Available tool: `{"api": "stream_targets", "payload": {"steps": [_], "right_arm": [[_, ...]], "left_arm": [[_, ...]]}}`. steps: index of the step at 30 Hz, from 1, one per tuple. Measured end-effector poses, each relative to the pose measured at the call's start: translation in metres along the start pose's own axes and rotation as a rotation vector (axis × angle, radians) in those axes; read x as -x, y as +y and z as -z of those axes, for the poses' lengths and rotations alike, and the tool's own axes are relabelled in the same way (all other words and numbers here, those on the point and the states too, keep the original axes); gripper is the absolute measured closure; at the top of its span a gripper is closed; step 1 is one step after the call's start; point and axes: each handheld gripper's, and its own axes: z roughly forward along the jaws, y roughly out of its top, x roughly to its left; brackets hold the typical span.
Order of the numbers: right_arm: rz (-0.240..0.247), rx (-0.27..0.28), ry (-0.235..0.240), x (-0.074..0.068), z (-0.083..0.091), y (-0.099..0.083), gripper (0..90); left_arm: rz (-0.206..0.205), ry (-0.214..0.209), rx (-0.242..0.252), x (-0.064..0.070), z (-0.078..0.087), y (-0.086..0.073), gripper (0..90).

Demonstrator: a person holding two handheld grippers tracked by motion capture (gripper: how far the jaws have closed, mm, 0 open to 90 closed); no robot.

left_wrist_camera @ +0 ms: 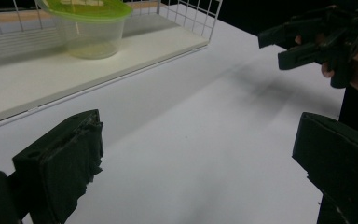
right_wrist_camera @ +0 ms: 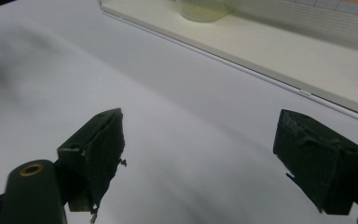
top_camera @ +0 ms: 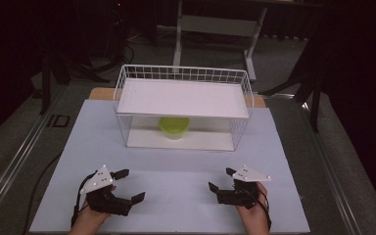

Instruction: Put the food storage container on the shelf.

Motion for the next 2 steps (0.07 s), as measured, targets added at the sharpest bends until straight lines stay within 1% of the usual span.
{"api": "stream_targets", "payload": {"steps": [2], "right_arm": [[0.010,-0.007,-0.005,-0.0006,-0.0014,-0.0006,16.0]], "left_arm": [[-0.001,-0.002,0.004,-0.0004,0.0003,-0.0003,2.6]]}}
